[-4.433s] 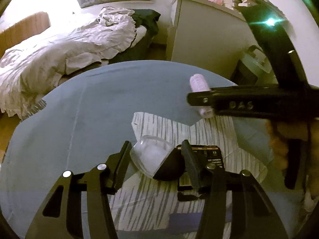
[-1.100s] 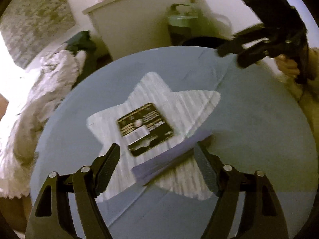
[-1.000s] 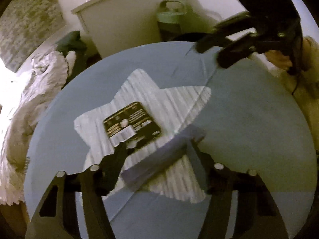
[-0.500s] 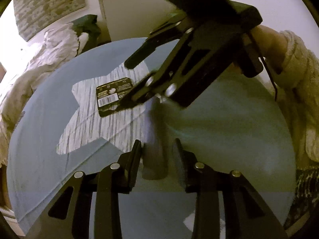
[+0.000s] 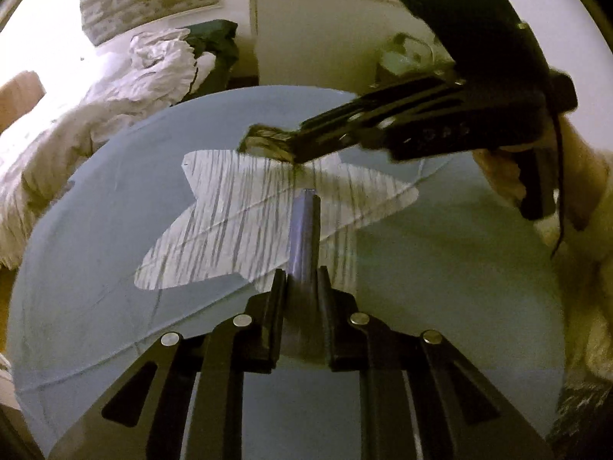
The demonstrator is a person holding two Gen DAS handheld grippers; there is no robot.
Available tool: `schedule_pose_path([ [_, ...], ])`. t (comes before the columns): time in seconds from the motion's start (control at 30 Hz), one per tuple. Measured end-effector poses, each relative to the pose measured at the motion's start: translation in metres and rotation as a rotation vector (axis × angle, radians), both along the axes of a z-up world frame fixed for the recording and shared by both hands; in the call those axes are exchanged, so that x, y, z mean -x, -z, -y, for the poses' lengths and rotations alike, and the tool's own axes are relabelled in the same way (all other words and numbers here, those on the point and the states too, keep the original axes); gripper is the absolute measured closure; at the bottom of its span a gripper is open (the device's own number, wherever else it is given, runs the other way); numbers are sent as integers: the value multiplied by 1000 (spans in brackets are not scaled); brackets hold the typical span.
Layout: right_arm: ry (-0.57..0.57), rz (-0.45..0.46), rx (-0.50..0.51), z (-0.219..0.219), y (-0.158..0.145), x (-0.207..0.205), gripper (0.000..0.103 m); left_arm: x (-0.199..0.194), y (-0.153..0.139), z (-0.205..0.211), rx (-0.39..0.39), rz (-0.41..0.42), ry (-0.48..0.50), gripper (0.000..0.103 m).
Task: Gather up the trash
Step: 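Grasp the purple stick with the left gripper while the right gripper reaches for the battery card, then grasp the black battery card with the right gripper and lift it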
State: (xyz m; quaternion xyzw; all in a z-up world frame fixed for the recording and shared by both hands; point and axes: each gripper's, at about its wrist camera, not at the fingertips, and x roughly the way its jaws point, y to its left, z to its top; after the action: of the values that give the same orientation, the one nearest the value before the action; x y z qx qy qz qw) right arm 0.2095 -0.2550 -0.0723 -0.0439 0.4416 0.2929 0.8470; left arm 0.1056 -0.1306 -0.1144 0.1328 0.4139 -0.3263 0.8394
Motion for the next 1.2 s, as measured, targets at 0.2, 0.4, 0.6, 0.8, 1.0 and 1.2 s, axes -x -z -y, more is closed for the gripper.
schedule_pose_path([
  [0.2, 146, -8, -80, 48, -4, 6, 92, 5, -11, 4, 13, 28, -32, 87],
  [0.4, 166, -77, -186, 60, 8, -4, 93, -5, -13, 7, 20, 13, -78, 87],
  [0.6, 208, -77, -116, 47, 10, -23, 52, -17, -8, -9, 43, -28, -155, 86],
  [0.8, 183, -47, 54, 31, 20, -49, 15, -28, -2, -21, 54, -53, -187, 86],
  [1.0, 44, -28, 181, 4, 33, -56, 31, -35, 4, -30, 70, -76, -211, 86],
  [1.2, 175, -59, 5, 36, 20, -57, 93, -33, -4, -32, 95, -66, -220, 86],
])
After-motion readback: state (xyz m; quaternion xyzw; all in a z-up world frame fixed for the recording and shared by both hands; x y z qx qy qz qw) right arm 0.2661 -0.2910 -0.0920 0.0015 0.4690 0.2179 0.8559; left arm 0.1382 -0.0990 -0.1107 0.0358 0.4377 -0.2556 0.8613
